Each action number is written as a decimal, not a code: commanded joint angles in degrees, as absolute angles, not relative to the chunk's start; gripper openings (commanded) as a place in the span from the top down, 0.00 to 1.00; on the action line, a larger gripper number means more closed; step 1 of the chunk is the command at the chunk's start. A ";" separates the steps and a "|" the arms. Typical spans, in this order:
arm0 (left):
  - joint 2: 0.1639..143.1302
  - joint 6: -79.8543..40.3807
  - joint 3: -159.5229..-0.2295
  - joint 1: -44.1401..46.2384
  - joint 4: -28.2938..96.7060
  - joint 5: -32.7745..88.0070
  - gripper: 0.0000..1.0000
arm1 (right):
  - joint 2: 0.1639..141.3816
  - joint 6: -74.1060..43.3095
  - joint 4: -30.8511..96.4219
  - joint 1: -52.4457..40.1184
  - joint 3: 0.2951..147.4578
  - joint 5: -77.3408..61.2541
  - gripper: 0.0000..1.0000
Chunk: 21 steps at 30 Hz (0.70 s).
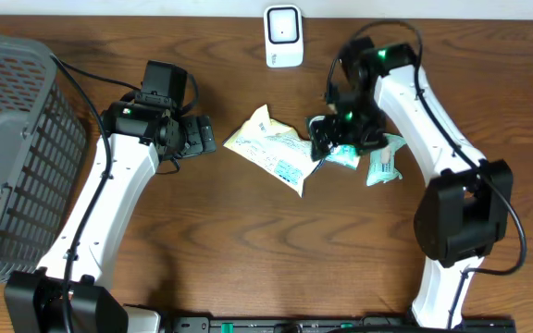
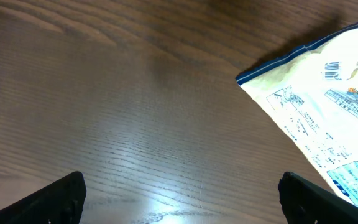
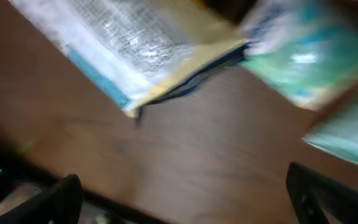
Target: Scan the item barcode
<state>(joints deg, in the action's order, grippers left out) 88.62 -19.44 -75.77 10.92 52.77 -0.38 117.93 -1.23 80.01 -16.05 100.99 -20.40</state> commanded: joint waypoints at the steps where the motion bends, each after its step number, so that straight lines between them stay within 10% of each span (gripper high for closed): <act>1: 88.73 -19.09 -76.07 10.63 53.10 -1.13 0.02 | 117.97 3.92 76.64 -13.82 95.72 -38.46 0.01; 21: 88.73 -19.09 -76.07 10.63 53.10 -1.13 0.02 | 117.97 -34.87 29.65 -18.68 70.26 -37.21 0.01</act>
<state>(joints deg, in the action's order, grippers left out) 88.62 -19.44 -75.77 10.92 52.80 -0.38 116.86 -26.20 32.32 -16.91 73.47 -41.80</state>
